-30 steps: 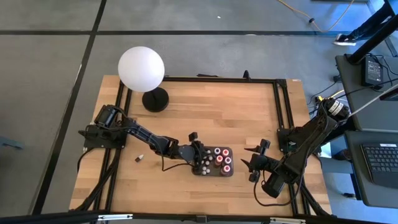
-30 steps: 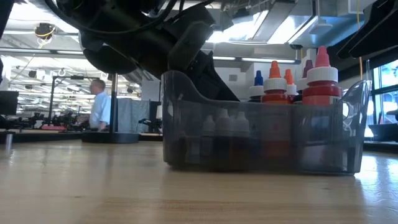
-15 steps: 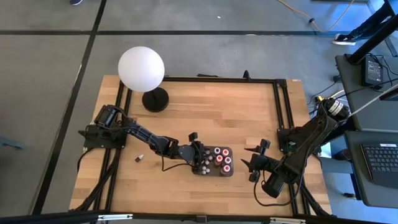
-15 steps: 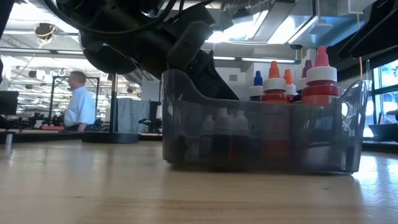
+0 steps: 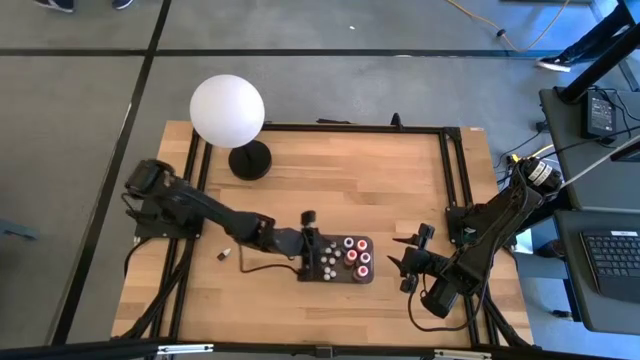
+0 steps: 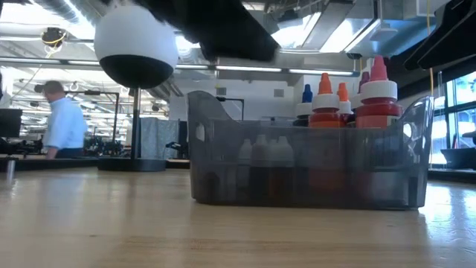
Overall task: Pick & Place food coloring
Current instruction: Put the small food coloring bottle into the black bin
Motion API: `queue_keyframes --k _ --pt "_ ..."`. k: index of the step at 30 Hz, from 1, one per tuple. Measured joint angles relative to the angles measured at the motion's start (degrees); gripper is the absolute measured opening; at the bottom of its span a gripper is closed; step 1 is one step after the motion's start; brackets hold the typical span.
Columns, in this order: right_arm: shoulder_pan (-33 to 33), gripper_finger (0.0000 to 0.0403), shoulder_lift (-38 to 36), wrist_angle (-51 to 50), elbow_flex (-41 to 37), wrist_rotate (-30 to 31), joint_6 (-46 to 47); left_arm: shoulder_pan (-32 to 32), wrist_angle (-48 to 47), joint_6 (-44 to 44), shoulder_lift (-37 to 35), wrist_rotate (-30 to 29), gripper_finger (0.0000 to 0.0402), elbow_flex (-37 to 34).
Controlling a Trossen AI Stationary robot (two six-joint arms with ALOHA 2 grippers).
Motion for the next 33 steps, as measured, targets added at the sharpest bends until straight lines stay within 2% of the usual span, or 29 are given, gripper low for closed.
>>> queue_keyframes --k 3,5,10,13,16,18,23,29,33 --pt "0.0 0.0233 0.0 0.0 0.0 -0.3 0.0 -0.8 -11.6 -0.9 -6.5 -0.9 0.0123 0.3" --pt "0.0 0.0233 0.0 0.0 0.0 -0.4 0.0 -1.1 -22.6 -6.0 -11.0 -0.9 0.0122 0.4" --pt "0.0 0.0233 0.0 0.0 0.0 -0.4 0.0 -1.0 -54.2 -31.9 -19.7 3.0 0.0121 0.4" --pt "0.0 0.0233 0.0 0.0 0.0 0.0 0.0 -1.0 -71.9 -45.4 -20.4 6.6 0.0122 0.3" --pt "0.0 0.0233 0.0 0.0 0.0 0.0 0.0 -0.9 -83.3 -54.4 -19.5 12.4 0.0122 -0.2" --pt "0.0 0.0233 0.0 0.0 0.0 0.0 0.0 -0.9 -85.7 -56.8 -18.7 16.8 0.0120 -1.9" --pt "0.0 0.0233 0.0 0.1 0.0 0.0 0.0 -0.9 -84.7 -60.8 -16.3 24.9 0.0119 -6.0" --pt "0.0 0.0233 0.0 0.1 0.0 0.1 0.0 -0.8 -83.4 -62.8 -13.9 27.3 0.0132 -8.8" --pt "0.0 0.0233 0.0 0.1 0.0 0.1 0.1 0.0 -79.6 -62.9 -12.8 28.1 0.0162 -10.0"
